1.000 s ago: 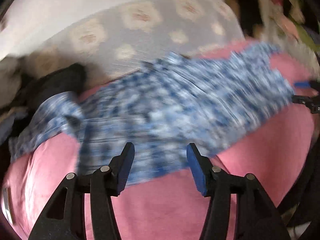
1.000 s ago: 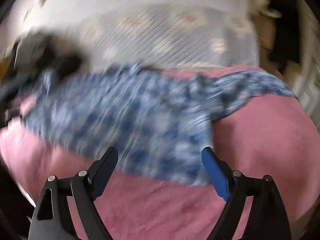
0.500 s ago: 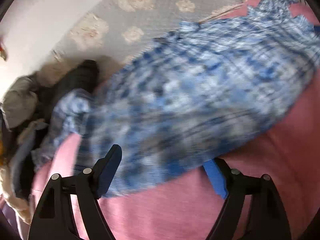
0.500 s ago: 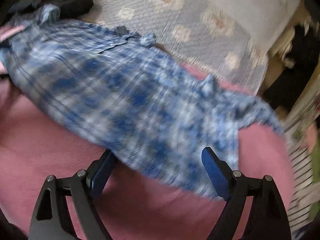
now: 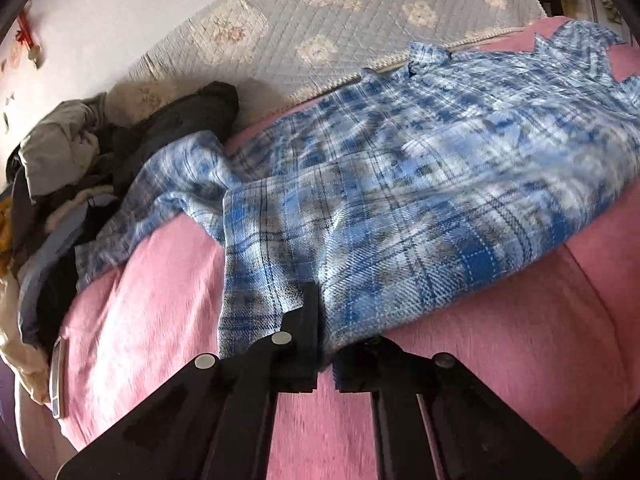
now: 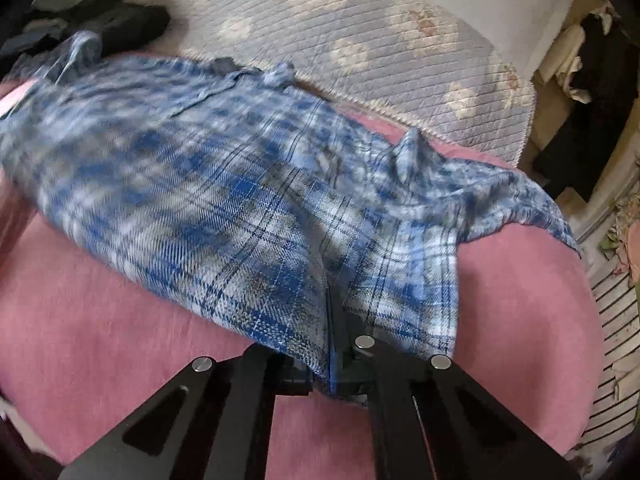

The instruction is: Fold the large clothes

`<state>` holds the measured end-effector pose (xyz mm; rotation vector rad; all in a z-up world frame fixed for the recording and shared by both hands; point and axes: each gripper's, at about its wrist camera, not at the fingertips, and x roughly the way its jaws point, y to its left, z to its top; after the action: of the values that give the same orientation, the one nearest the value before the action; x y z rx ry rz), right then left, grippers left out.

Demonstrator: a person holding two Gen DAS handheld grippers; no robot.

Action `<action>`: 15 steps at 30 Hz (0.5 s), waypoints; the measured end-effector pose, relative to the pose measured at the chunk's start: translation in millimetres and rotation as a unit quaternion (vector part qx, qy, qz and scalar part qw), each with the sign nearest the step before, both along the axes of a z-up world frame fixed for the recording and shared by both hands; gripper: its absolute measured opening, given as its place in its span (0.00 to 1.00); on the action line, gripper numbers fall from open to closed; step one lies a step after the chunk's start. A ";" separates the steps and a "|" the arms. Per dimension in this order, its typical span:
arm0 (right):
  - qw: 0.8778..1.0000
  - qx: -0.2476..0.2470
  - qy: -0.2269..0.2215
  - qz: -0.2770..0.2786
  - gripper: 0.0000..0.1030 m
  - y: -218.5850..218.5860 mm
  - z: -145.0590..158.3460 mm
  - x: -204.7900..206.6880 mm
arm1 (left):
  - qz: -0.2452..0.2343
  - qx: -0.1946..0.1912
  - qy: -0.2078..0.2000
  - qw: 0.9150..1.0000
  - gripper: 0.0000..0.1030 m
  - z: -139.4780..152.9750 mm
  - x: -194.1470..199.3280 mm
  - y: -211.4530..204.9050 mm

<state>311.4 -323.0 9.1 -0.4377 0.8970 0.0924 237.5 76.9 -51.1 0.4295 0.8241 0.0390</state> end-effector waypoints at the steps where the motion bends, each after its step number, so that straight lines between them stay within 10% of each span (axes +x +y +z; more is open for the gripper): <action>1: 1.000 0.008 0.010 0.000 0.05 -3.2 -1.8 -3.2 | 0.000 -0.008 0.009 1.000 0.05 -0.5 1.7 2.5; 6: 0.999 0.046 0.005 -0.007 0.05 -12.1 3.8 -11.1 | 0.009 -0.037 0.028 0.999 0.10 -2.4 0.2 13.1; 11: 0.991 0.133 0.007 -0.014 0.19 -29.3 19.8 -10.2 | 0.003 -0.135 0.011 0.991 0.61 18.5 3.4 21.5; 15: 0.975 0.219 0.014 0.016 0.33 -44.1 39.7 -17.2 | -0.004 -0.071 -0.072 0.995 0.77 59.0 -2.1 13.5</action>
<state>294.3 -367.0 48.8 -0.0391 0.8678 0.3211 235.4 90.4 7.9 0.2930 0.6777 0.0035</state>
